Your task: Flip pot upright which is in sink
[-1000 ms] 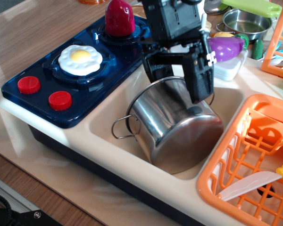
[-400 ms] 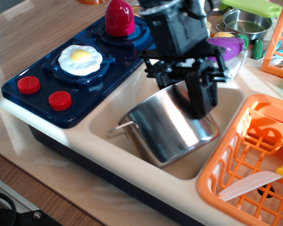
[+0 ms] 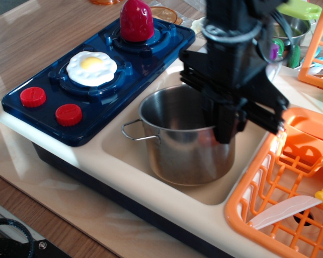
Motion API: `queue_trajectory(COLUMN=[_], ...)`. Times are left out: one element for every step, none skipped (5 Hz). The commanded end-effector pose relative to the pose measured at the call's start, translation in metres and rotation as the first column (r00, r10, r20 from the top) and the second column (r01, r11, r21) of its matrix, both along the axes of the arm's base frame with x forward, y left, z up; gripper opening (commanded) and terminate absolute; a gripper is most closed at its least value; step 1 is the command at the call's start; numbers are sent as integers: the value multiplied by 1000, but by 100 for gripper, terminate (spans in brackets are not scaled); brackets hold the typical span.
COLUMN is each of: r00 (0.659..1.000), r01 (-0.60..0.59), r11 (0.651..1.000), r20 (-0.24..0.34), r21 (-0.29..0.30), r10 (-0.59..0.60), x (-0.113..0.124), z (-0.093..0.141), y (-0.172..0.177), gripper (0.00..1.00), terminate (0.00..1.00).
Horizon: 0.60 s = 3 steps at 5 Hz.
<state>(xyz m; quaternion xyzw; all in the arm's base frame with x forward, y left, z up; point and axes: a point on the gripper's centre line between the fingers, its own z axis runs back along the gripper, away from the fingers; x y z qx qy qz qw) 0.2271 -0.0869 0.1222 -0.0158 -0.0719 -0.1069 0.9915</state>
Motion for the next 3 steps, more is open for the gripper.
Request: queue_trajectory(r00=[996,996,996], r01=[-12,-12,-12], r11=[999,999,999], r20=[89,89,89], r21=[49,49,49], r10=[7,7,7], x=[7,7,7], z=[8,8,8], y=[1,1,1], gripper=[100,100,100], terminate=[0,0,100])
